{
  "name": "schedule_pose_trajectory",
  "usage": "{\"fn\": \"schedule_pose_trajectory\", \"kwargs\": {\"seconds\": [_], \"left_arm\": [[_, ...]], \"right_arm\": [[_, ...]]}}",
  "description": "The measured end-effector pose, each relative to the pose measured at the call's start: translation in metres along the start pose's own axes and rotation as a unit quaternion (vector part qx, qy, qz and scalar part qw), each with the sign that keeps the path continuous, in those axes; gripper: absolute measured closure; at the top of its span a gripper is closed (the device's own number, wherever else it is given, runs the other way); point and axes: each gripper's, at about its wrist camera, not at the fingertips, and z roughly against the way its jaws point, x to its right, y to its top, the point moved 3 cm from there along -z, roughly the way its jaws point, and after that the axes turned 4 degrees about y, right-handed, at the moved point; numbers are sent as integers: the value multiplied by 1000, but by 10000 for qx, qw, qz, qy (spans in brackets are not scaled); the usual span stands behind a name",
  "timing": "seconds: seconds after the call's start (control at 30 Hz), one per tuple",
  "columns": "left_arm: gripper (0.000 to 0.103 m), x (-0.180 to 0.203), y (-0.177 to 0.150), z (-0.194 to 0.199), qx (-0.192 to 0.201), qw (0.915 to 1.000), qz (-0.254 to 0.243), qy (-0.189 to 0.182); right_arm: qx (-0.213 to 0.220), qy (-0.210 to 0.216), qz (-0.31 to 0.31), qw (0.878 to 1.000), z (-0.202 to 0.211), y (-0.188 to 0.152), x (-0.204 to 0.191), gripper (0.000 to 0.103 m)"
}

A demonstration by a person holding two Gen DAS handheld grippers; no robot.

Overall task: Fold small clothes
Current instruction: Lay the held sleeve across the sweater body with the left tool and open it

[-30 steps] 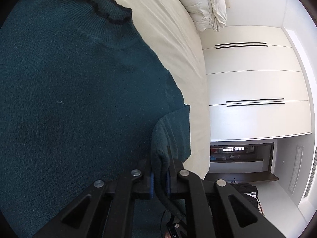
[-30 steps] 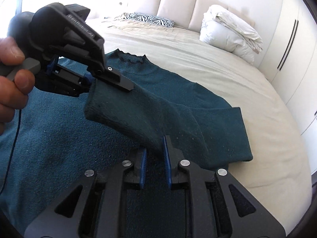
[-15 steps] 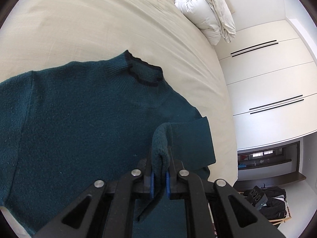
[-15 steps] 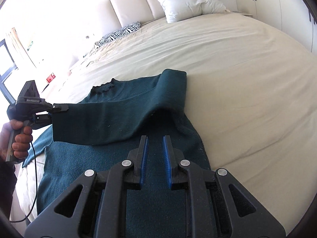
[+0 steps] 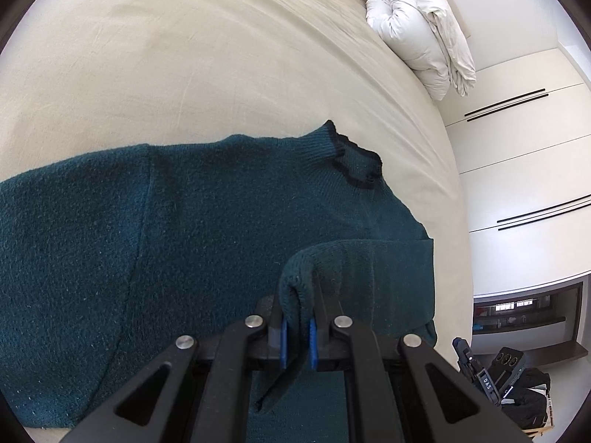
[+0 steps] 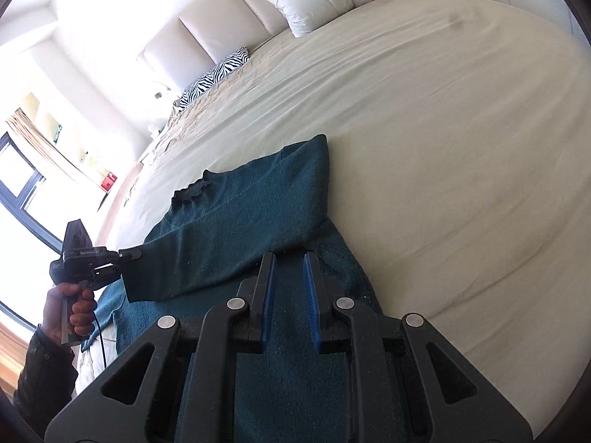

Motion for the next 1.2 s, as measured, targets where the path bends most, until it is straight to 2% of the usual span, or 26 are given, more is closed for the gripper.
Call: {"fn": "schedule_pose_trajectory", "kwargs": {"seconds": [0.2, 0.43, 0.57, 0.87, 0.97, 1.03, 1.1, 1.2], "left_arm": [[94, -1, -5, -3, -5, 10000, 1, 16], [94, -14, -7, -5, -55, 9999, 98, 12], [94, -20, -6, -8, -56, 9998, 193, -66], [94, -27, -2, -13, -17, 9997, 205, -112], [94, -28, -1, -14, -3, 9997, 194, -118], [94, -28, 1, -14, -7, 9998, 174, -116], [94, -28, 2, -15, -16, 9998, 169, -131], [94, -29, 2, -16, -9, 9997, 206, -165]], "right_arm": [[-30, 122, -343, 9993, -3, 34, 16, 88], [-368, 742, -829, 9931, -37, 58, 22, 88], [-668, 1070, -1194, 9848, -70, 70, 28, 88], [-880, 1550, -1991, 9636, -144, 105, 46, 88], [-1168, 1535, -2266, 9547, -175, 105, 56, 88], [-1215, 1577, -2481, 9481, -185, 102, 64, 88], [-1152, 1722, -2556, 9443, -184, 98, 66, 88], [-1275, 1779, -2428, 9451, -178, 86, 63, 88]]}}
